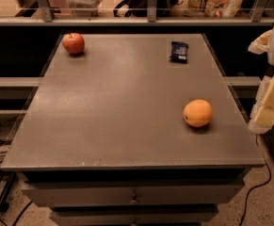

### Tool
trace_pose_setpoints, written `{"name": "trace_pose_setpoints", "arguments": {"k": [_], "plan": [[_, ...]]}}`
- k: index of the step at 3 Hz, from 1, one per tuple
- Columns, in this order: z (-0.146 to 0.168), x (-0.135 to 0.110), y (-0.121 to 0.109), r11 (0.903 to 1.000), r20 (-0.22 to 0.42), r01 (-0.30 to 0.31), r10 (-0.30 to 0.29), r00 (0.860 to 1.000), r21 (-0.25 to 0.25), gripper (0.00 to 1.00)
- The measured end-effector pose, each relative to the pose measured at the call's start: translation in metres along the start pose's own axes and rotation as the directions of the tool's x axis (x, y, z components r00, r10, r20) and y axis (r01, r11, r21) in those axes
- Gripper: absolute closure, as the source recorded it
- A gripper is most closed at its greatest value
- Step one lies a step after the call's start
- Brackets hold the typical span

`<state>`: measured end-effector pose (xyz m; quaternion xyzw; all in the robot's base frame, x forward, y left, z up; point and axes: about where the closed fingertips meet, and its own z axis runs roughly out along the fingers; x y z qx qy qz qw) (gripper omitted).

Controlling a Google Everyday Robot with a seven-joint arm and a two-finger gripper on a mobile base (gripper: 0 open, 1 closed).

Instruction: Move orange near apple

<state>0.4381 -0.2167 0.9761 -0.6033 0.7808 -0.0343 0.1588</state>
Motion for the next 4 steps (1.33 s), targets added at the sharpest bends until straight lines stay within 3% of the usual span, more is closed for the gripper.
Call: {"name": "trace_pose_setpoints", "arguments": {"k": [2, 4], "plan": [[-0.001, -0.001, -0.001, 1.0, 0.022, 0.009, -0.009, 1.0, 0.003, 0.0], [0.052, -0.018, -0.007, 0.9954, 0.182, 0.057, -0.042, 0.982, -0.077, 0.0]]}}
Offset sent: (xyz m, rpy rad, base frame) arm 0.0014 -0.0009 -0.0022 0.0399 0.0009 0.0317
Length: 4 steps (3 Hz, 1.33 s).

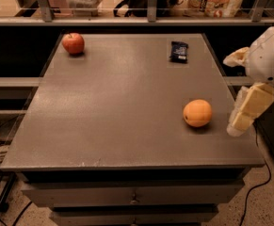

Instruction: Move orange near apple

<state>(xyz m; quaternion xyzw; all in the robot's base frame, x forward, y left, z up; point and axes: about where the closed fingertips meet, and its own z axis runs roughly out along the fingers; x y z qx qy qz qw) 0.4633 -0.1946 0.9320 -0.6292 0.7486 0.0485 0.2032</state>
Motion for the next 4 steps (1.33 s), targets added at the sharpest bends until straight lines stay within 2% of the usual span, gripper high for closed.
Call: {"name": "trace_pose_setpoints", "arguments": {"k": [2, 3, 4], "plan": [[0.074, -0.006, -0.003, 0.9943, 0.062, -0.002, 0.008, 0.998, -0.107, 0.0], [0.095, -0.004, -0.002, 0.9892, 0.059, -0.009, 0.017, 0.998, -0.146, 0.18], [0.096, -0.008, -0.005, 0.9885, 0.058, -0.017, 0.027, 0.998, -0.15, 0.42]]}}
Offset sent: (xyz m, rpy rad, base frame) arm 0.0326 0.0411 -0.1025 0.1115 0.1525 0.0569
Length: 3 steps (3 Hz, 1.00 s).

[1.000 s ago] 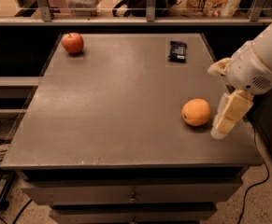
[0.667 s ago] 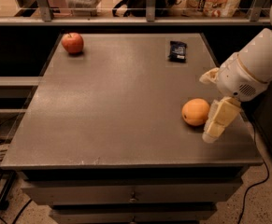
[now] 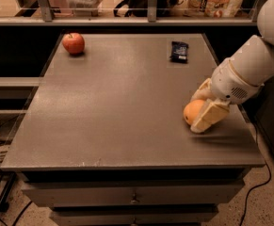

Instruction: Move orange near apple

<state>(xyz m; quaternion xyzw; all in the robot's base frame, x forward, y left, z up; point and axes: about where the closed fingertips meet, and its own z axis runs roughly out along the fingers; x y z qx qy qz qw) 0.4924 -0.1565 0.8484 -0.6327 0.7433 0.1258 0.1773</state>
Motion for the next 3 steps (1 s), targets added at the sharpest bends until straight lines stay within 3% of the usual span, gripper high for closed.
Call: {"name": "trace_pose_setpoints", "arguments": {"k": [1, 2, 3], "plan": [[-0.006, -0.01, -0.004, 1.0, -0.005, -0.002, 0.002, 1.0, 0.007, 0.64], [-0.032, -0.042, -0.012, 0.9986, 0.027, 0.033, -0.034, 0.999, 0.041, 0.88], [-0.073, -0.091, -0.031, 0.9856, 0.088, 0.1, -0.113, 0.99, 0.136, 1.0]]}}
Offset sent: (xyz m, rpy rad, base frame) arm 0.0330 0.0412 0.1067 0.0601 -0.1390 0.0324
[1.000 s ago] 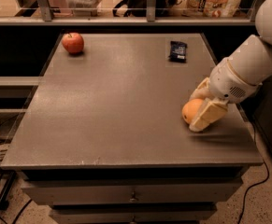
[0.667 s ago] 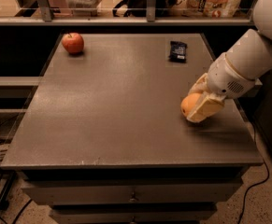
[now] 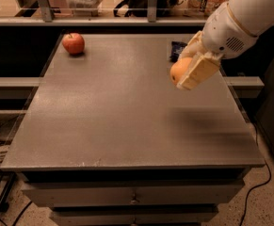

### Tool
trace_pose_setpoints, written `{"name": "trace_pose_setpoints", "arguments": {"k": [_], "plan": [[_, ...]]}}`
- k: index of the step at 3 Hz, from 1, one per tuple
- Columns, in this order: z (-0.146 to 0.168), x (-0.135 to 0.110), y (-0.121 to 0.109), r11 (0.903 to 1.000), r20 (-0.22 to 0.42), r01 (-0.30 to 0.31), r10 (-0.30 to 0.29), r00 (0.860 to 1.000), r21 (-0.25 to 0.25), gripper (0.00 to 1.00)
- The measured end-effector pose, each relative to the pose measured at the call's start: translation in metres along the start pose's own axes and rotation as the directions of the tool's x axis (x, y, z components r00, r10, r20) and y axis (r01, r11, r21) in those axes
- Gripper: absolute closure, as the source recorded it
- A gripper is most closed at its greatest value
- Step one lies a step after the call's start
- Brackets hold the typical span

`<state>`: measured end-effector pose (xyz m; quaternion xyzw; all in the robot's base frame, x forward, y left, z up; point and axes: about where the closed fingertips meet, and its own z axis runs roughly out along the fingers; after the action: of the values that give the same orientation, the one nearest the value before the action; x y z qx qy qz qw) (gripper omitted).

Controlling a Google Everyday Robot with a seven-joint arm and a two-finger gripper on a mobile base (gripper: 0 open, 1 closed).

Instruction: Move orange near apple

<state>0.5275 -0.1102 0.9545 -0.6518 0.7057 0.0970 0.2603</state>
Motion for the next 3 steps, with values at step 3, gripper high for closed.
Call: {"name": "trace_pose_setpoints", "arguments": {"k": [3], "plan": [[0.054, -0.028, -0.032, 0.9908, 0.226, -0.132, 0.122, 0.967, 0.031, 1.0]]}}
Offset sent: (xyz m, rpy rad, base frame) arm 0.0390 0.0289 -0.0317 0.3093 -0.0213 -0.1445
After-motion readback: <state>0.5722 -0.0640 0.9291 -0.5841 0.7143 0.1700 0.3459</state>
